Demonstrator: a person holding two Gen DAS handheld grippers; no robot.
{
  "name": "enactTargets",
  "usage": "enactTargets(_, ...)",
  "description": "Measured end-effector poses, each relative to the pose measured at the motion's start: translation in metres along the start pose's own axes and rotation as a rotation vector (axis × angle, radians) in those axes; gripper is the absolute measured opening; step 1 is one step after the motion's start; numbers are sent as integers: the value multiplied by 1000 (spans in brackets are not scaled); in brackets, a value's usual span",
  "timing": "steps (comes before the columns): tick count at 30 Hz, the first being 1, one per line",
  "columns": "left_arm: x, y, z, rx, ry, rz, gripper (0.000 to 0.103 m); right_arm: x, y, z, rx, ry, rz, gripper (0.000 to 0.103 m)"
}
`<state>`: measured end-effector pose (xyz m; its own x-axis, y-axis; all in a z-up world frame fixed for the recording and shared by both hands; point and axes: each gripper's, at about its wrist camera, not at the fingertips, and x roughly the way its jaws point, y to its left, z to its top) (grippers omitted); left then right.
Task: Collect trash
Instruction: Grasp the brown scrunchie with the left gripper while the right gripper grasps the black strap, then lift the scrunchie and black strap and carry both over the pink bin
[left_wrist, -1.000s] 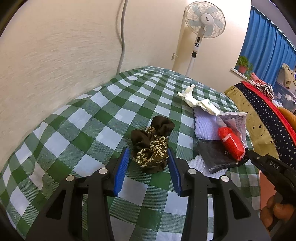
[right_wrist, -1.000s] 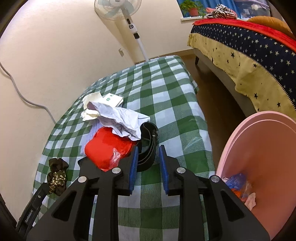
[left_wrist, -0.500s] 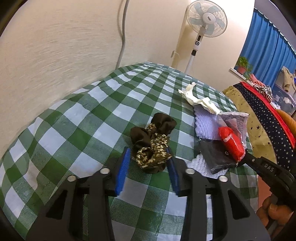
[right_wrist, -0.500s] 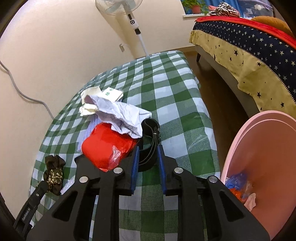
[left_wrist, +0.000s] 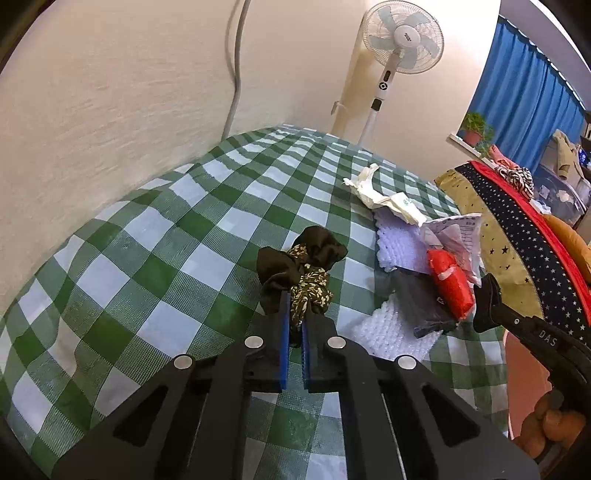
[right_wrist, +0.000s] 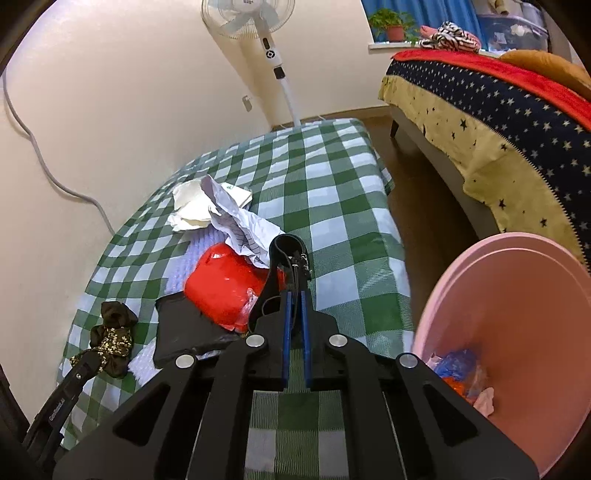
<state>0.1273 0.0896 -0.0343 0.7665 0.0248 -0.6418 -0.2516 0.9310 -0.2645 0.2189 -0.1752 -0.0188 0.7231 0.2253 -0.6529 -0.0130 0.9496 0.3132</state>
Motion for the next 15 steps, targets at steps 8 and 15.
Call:
enactTargets(8, -23, -10, 2, 32, -41, -25, 4, -33, 0, -5, -24, -25, 0, 5)
enactTargets(15, -46, -23, 0, 73, -73, -53, 4, -63, -1, -8, -51, -51, 5, 5)
